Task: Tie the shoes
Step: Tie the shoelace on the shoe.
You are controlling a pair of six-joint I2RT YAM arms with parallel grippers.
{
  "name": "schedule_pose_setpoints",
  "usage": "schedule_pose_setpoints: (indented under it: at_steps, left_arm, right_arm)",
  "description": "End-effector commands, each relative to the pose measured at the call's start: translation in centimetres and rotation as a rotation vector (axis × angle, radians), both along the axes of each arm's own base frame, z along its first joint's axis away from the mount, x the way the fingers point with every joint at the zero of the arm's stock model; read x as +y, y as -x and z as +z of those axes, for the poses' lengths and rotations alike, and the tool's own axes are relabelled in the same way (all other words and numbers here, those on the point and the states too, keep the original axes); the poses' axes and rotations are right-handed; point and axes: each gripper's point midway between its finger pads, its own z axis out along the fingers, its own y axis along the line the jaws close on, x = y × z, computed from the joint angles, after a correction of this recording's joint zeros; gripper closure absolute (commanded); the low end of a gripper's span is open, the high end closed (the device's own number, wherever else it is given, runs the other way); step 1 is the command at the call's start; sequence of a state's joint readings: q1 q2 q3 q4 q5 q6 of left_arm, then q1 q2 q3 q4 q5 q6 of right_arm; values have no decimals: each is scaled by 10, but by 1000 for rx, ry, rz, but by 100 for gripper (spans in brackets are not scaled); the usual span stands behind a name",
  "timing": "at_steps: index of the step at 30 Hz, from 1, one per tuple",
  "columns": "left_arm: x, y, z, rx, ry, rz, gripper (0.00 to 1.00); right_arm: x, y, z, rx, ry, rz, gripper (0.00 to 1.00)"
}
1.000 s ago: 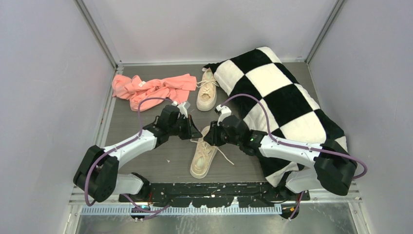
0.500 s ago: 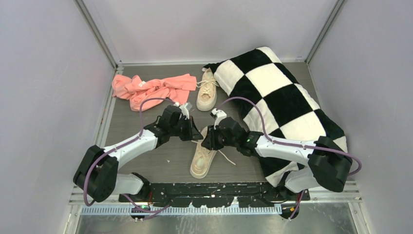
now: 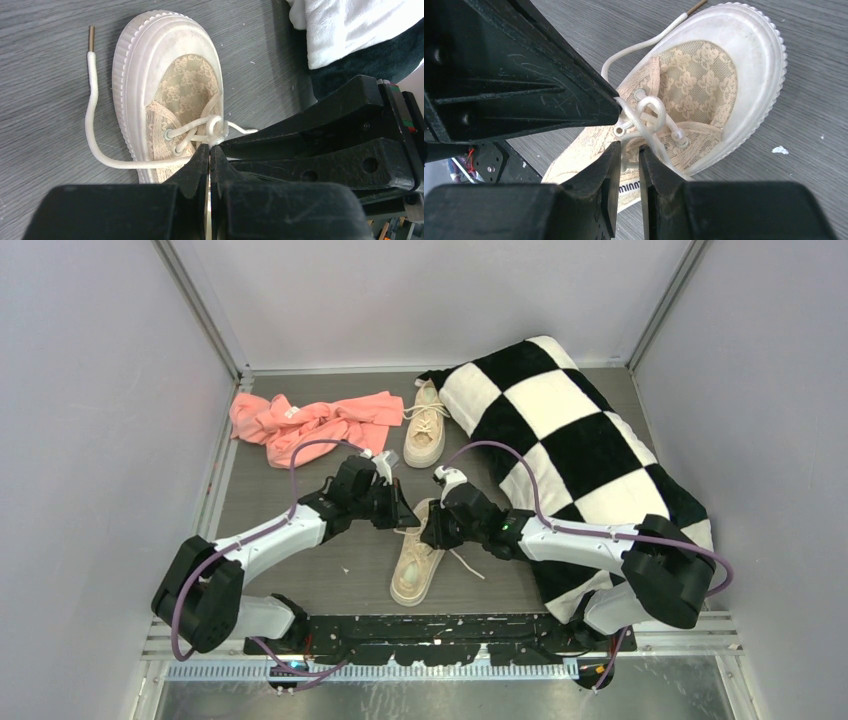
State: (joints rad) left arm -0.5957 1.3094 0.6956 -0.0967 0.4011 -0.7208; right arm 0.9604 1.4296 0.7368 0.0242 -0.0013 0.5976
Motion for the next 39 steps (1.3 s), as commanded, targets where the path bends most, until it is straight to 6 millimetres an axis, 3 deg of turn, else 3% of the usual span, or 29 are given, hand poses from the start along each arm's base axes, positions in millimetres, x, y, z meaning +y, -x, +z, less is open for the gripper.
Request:
schedule_pose_setpoints:
  at_steps: [1,6,11,25,39]
  left_arm:
    - [-8,-5,11,-37,9,-25,99]
    - [-5,-2,10,-39,0,-30,99]
    - [-4,0,8,-40,-2,-39,99]
    - [-6,2,6,-44,7,-58,99]
    - [-3,13,-2,-16,1,-84,99]
  right_arm:
    - [1,-10,18,-60,-23,-32,75]
    - [0,-10,38,-96,-110,-58,74]
    - [-11,-17,50,-132,-158,-137,62]
    - [-15,-46,32,116,-283,-258,60]
    - [0,-37,20,192,-312,-184,62]
